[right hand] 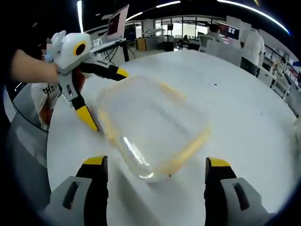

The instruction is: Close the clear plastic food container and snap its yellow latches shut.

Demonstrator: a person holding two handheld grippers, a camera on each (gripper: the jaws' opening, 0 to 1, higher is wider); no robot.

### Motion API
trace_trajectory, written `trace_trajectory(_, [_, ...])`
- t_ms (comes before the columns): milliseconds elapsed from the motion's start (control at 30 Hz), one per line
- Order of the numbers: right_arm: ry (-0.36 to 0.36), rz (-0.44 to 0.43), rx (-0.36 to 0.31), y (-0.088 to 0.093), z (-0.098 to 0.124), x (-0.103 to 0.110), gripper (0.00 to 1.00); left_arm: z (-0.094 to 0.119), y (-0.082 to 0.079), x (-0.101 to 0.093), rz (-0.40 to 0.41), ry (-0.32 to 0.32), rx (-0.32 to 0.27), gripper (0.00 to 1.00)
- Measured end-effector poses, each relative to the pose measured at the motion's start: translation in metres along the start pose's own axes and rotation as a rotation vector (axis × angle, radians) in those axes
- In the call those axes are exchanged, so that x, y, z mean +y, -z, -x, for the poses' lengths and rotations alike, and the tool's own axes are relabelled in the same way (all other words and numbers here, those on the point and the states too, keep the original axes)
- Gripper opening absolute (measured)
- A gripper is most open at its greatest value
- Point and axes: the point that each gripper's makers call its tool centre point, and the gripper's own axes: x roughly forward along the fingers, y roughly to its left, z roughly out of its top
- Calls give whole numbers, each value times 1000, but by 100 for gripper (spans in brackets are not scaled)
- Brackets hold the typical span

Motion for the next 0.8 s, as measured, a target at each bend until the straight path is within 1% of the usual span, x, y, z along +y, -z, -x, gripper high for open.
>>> trace_trajectory(100, [5,-15,-2,3,2,5,80,3,3,-7,23,7,-9,80])
trace_trajectory(167, [27,-4,-23,2,5,6,81,5,3,-7,91,-1,-23,80])
trace_trajectory(233, [33,-30,-39,1,8,7,81,7,2,-11,157,8,-52,80])
trace_trajectory(400, [62,-65,-90,-4,17,8,77,11,17,-15,174,12,-23,79])
trace_trajectory(467, [65,-88,-116,-7,21,10,78,15,19,-13,206,7,-32,78])
trace_trajectory(500, [62,-105,-124,-8,22,11,79,17,19,-12,224,6,-40,78])
trace_trajectory(533, [39,-141,-121,-7,23,17,80,19,20,-11,248,1,-49,78])
trace_trajectory(567, [26,-154,-111,-6,24,21,81,22,19,-11,293,3,-67,79])
trace_trajectory(600, [32,-138,-114,-7,25,22,82,23,19,-11,335,4,-78,79])
trace_trajectory(633, [32,-131,-119,-8,26,23,83,25,19,-11,359,3,-83,79])
trace_trajectory(700, [35,-125,-124,-9,30,25,82,28,22,-11,376,-4,-86,79])
trace_trajectory(733, [30,-141,-139,-10,31,26,83,30,24,-11,394,-8,-90,79])
trace_trajectory(800, [28,-159,-148,-10,34,27,84,32,26,-13,411,-10,-92,79])
